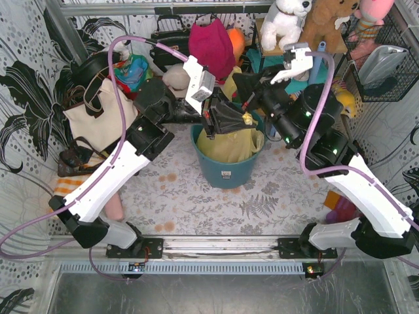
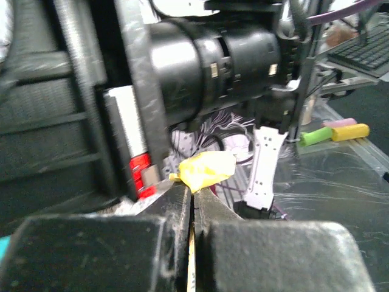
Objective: Tie the trash bag
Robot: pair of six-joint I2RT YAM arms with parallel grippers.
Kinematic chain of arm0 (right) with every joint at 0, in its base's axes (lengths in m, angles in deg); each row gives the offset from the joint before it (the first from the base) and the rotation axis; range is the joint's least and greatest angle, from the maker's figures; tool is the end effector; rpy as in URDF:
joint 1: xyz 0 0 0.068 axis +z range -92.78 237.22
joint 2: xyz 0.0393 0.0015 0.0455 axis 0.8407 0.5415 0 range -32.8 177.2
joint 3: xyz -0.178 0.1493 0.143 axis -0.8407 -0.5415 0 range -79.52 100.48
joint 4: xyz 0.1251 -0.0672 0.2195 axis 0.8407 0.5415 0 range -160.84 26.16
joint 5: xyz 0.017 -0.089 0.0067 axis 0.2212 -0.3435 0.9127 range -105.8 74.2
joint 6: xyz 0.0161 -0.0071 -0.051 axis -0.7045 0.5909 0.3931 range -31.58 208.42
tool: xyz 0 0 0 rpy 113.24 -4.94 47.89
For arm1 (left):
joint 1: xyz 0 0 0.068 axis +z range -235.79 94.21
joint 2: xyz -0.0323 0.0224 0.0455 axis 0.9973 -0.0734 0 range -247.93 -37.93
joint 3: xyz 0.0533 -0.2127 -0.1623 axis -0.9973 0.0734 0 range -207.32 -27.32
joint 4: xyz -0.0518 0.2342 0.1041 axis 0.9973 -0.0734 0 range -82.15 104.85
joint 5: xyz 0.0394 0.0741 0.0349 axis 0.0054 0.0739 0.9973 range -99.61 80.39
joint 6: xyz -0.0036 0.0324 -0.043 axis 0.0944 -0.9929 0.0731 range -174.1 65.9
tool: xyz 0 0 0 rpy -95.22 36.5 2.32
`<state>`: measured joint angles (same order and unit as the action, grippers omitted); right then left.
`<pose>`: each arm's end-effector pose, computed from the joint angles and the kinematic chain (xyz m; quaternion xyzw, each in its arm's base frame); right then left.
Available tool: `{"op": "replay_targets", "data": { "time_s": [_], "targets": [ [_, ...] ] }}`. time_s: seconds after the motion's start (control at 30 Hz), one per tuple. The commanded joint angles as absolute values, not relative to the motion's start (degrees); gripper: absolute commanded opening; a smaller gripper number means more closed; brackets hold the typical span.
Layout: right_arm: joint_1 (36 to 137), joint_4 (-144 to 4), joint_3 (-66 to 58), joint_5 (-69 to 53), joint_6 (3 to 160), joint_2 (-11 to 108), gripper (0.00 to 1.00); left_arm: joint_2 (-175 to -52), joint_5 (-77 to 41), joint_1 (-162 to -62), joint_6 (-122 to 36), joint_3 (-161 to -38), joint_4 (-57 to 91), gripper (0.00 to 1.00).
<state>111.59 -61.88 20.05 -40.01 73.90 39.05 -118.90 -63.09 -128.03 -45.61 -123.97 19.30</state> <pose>0.1444 0.1764 0.5656 -0.0338 0.5934 0.3489 0.7245 0.1937 -0.2145 0.5310 0.5014 0.3824 -0.5464 0.5512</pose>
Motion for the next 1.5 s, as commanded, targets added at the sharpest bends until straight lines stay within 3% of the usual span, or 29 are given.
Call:
{"op": "replay_targets", "data": {
  "time_s": [0.0,0.23,0.47,0.57,0.7,0.83,0.97,1.27,1.47],
  "targets": [
    [109.5,-59.4,27.3,-32.1,75.3,43.4,0.0,-120.4,-71.1,-128.5,-37.3,-124.3,38.3,0.05],
    [96.9,-57.1,38.2,-5.9,65.9,54.4,0.0,-123.4,-70.5,-128.6,-36.5,-125.8,41.3,0.05],
    [87.1,-51.4,59.0,19.8,57.4,71.7,0.0,-123.9,-60.7,-128.8,-48.4,-127.9,30.2,0.03],
    [84.5,-48.8,70.3,26.7,54.2,78.7,0.0,-126.3,-55.8,-129.7,-56.1,-133.1,18.8,0.03],
    [84.0,-51.9,70.7,28.0,51.9,79.4,0.0,-129.3,-43.6,-132.9,-65.9,-136.4,7.4,0.02],
    [84.1,-55.7,63.7,26.2,50.5,76.0,0.0,-126.6,-28.3,-137.1,-71.0,-125.6,17.9,0.02],
    [84.1,-53.9,66.1,25.1,50.0,76.3,0.0,-126.1,-18.8,-139.0,-73.2,-118.6,27.4,0.01],
    [84.3,-59.7,65.1,26.0,43.3,75.8,0.0,-131.4,-9.2,-142.2,-75.3,-112.4,50.4,0.01],
    [86.1,-62.2,69.1,26.5,38.9,78.8,0.0,-138.9,-7.6,-144.1,-76.1,-119.1,57.7,0.0]
  ]
}}
